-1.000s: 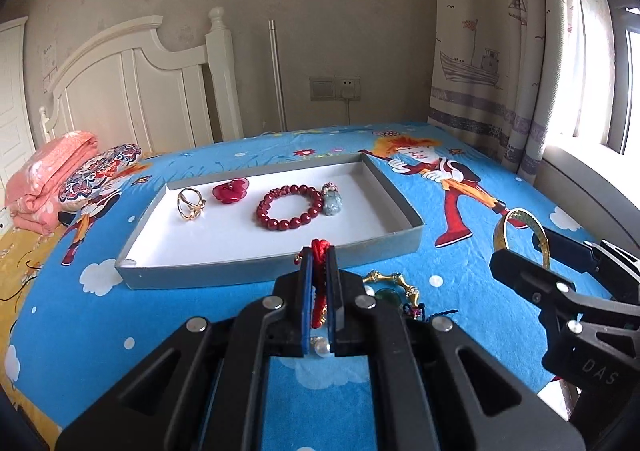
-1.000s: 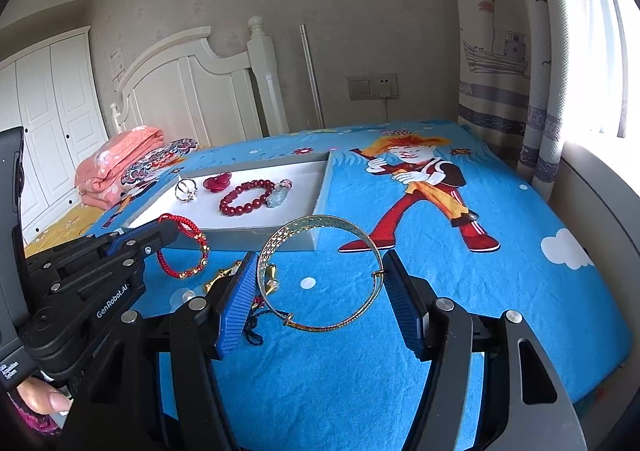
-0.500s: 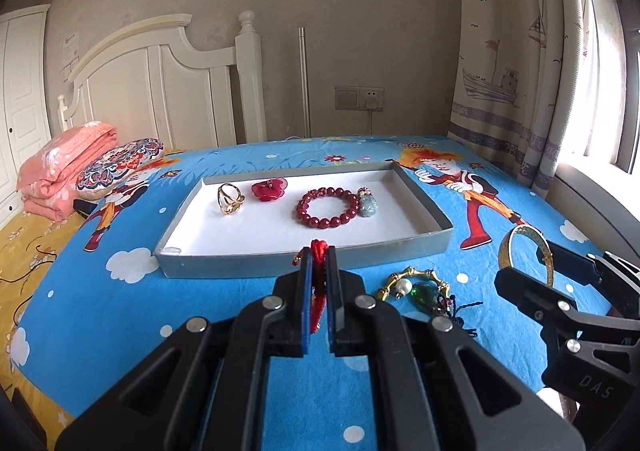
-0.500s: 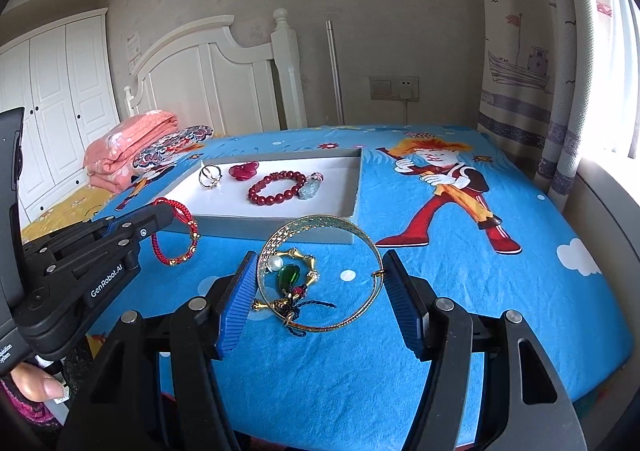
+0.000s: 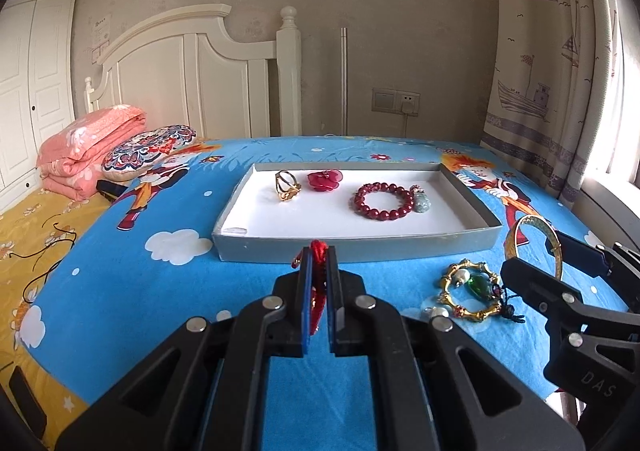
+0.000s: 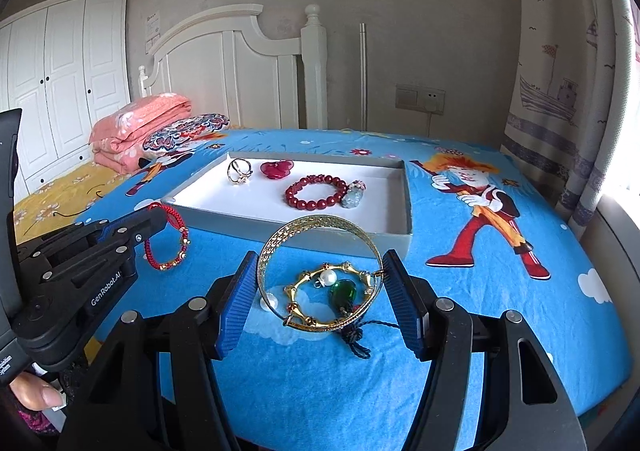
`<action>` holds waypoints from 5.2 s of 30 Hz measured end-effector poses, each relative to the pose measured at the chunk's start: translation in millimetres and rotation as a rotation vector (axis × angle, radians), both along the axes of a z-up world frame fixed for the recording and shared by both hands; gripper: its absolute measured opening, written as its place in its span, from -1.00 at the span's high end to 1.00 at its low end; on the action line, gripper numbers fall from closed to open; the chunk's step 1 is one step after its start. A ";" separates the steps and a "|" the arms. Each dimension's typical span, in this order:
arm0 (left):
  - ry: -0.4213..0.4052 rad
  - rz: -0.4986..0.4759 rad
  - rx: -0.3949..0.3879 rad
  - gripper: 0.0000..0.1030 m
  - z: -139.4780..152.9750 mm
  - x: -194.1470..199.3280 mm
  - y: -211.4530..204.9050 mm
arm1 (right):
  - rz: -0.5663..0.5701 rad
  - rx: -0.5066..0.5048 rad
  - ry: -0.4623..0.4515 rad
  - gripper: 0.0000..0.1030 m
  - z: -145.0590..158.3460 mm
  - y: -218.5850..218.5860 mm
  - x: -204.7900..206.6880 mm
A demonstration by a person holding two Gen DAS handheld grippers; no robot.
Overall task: Organize jewelry
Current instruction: 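Carry bangle and red cord bracelet over the tray and open both grippers, then move both open grippers back to the gold bamboo bracelet and green pendant, then grasp the black cord of the green pendant with the right gripper and lift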
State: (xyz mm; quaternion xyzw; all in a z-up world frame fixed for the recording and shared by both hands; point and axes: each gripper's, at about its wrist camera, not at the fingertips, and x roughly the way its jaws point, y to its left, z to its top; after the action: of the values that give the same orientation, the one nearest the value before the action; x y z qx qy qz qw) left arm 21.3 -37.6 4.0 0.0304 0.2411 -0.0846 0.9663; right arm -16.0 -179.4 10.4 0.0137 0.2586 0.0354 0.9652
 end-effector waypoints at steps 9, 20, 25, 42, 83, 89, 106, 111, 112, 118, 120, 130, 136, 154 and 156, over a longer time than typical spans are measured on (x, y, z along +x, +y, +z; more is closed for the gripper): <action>-0.009 -0.010 -0.006 0.88 4.1 8.1 15.7 | -0.008 -0.031 0.016 -0.16 -2.3 18.6 14.0; -0.027 -0.023 0.012 0.88 27.6 59.0 5.2 | -0.039 -0.025 0.012 -0.16 14.2 11.0 67.7; 0.010 -0.010 0.019 0.88 32.0 96.8 6.0 | -0.048 -0.018 0.029 -0.16 17.6 5.9 98.3; 0.150 0.057 0.051 0.87 7.3 193.5 -0.3 | -0.046 -0.013 0.164 -0.16 0.1 8.1 186.0; 0.082 0.027 0.016 -0.90 -4.0 71.3 9.7 | -0.095 0.047 0.152 -0.25 -21.0 -49.0 44.1; 0.047 0.047 0.017 -0.91 -3.7 48.5 11.2 | -0.086 0.031 0.169 -0.25 -35.9 -46.6 20.1; 0.060 0.042 0.021 -0.91 -20.8 47.2 14.3 | -0.021 0.016 0.197 -0.25 -50.6 -20.3 13.5; 0.053 0.038 0.015 -0.91 -20.4 45.7 15.0 | -0.018 0.000 0.189 0.03 -50.3 -19.8 10.1; 0.051 0.037 0.016 -0.91 -20.2 45.4 15.0 | -0.018 -0.004 0.187 0.06 -50.4 -20.4 9.7; 0.045 0.019 0.021 -0.91 -20.7 38.4 11.8 | -0.014 -0.020 0.177 0.20 -50.6 -22.2 11.2; 0.053 0.006 0.008 -0.91 -21.4 35.4 10.8 | -0.012 -0.029 0.172 0.20 -50.9 -20.4 12.4; 0.053 -0.079 0.017 -0.91 -22.8 17.7 -7.9 | 0.020 -0.070 0.126 0.78 -48.4 -11.7 3.5; 0.049 -0.128 0.022 -0.91 -22.1 9.2 -18.6 | -0.003 -0.056 0.039 0.78 -21.5 -17.5 -9.6; 0.090 -0.335 0.040 -0.90 -33.9 -0.6 -88.1 | -0.045 -0.007 -0.017 0.78 -1.1 -46.8 -30.7; 0.096 -0.335 0.050 -0.90 -36.7 0.5 -95.2 | -0.049 0.003 -0.021 0.78 -0.8 -50.3 -31.9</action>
State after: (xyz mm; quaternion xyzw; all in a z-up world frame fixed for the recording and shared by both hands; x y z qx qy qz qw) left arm 21.8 -132.8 -32.7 0.0899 0.2804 -0.2397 0.9251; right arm -47.9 -229.8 9.6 0.0214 0.2481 0.0123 0.9684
